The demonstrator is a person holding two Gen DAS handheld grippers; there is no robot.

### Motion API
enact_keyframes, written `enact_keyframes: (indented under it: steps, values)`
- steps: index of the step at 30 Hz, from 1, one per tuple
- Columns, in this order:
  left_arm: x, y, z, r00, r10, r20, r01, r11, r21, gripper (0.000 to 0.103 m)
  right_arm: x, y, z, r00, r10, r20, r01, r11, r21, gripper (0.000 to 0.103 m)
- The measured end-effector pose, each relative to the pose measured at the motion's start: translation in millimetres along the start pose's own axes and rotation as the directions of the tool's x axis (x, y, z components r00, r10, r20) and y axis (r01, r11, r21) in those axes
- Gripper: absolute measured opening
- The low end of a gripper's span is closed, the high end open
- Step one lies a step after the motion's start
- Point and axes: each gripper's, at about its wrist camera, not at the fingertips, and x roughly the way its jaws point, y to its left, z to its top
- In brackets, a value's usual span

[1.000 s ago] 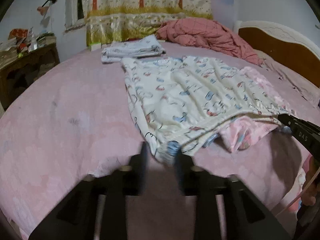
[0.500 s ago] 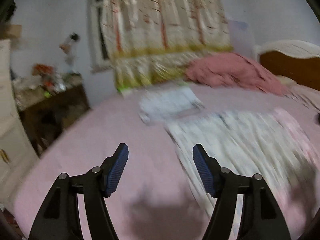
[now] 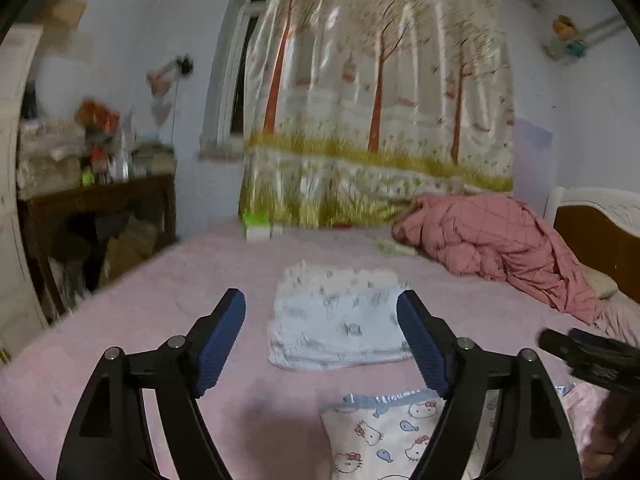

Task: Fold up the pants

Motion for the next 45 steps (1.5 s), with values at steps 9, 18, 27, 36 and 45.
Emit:
enact_keyframes:
  steps: [9,18,27,36,45]
  values:
    - [89.8,8.3,-76.3,0.984,0.015,-0.179,-0.008,0.999,0.039,0.077,109.5,-8.9,-27.5,0.998,0.031,-0.058,-0.031,1.000,0.007,0.080]
    - [131.4,25.0,-98.9,0.950,-0.099,-0.296,0.086,0.995,-0.059,0.077,166.9,-30.5,-63.5,0.975,0.144,-0.171,-0.137,0.989,0.050,0.065]
    - [145.4,41.2,-110.1,0.928,-0.090,-0.362,0.054,0.992,-0.110,0.076,202.9,-26.9,-85.8,0.951,0.084,-0.297,-0.080,0.996,0.026,0.058]
    - [152.9,41.2,-116.9,0.923,-0.056,-0.381,0.029,0.997,-0.076,0.076,224.5,-26.8,-97.8,0.936,0.038,-0.350,-0.042,0.999,-0.004,0.032]
    - [154.3,40.5,-117.9,0.918,-0.070,-0.390,0.044,0.996,-0.076,0.062,205.2,-38.5,-90.3,0.952,-0.027,-0.305,0.035,0.999,0.023,0.005]
